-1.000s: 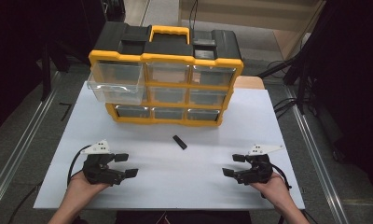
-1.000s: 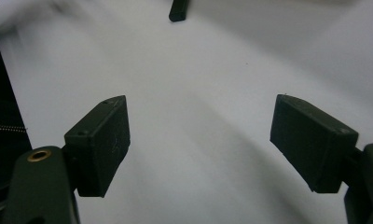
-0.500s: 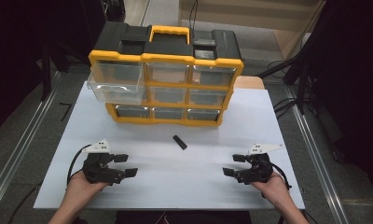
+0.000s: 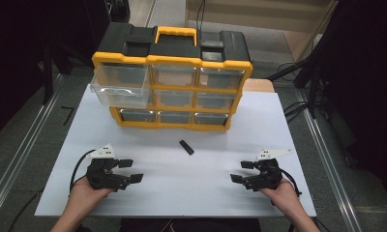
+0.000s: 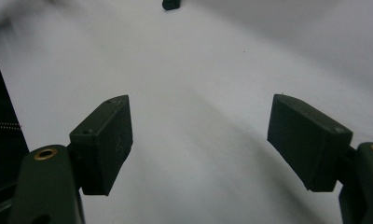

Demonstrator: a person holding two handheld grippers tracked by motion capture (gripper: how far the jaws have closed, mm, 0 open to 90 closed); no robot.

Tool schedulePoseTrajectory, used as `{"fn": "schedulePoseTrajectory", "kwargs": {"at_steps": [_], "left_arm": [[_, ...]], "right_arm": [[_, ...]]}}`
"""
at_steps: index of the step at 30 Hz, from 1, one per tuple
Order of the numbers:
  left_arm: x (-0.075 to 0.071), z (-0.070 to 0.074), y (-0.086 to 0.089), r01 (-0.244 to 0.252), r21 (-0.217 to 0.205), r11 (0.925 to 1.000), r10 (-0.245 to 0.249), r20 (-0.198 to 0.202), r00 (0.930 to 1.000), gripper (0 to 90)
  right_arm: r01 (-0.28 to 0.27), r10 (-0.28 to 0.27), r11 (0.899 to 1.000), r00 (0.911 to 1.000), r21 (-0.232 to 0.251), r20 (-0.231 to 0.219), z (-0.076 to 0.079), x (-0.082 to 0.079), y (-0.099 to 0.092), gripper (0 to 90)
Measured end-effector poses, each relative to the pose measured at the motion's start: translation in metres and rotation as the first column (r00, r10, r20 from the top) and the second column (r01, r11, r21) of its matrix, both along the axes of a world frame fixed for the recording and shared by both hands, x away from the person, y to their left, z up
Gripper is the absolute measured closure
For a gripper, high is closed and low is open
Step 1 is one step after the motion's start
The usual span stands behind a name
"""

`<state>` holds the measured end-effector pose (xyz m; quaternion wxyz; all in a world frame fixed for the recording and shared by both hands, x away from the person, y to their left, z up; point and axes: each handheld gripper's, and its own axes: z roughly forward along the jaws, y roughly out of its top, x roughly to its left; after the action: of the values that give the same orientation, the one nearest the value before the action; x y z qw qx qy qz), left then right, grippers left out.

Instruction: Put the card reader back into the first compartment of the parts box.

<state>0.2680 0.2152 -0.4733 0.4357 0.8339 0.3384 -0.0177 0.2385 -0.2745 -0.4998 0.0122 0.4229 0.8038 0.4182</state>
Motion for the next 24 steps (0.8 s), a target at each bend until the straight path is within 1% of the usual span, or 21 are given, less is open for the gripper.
{"fn": "schedulePoseTrajectory", "kwargs": {"at_steps": [4,7,15,20,24], "left_arm": [[0.0001,-0.0001,0.0001,-0.005,0.009,0.9999,0.005,0.003,1.0,25.1],[0.0005,-0.0003,0.0009,-0.008,0.002,1.0,0.008,0.001,1.0,25.1],[0.0007,-0.0006,0.0009,-0.005,0.005,1.0,0.005,-0.004,1.0,25.2],[0.0006,-0.0005,0.0014,-0.011,0.002,0.9999,0.011,-0.001,0.9999,25.1],[0.0012,-0.001,0.0017,-0.013,0.008,0.9999,0.013,-0.004,0.9999,25.1]], "right_arm": [[-0.009,0.009,1.0,0.9999,-0.005,-0.009,-0.0005,0.0,0.0002,20.4],[-0.008,0.008,1.0,0.9999,-0.005,-0.01,-0.0004,0.0,0.0003,20.4],[-0.012,0.012,1.0,0.9998,-0.006,-0.016,-0.0007,-0.0001,0.0012,20.4],[-0.013,0.013,1.0,0.9997,-0.006,-0.019,-0.0006,-0.0001,0.0008,20.4],[-0.014,0.013,1.0,0.9997,-0.008,-0.021,-0.001,0.0007,0.0003,20.4]]}}
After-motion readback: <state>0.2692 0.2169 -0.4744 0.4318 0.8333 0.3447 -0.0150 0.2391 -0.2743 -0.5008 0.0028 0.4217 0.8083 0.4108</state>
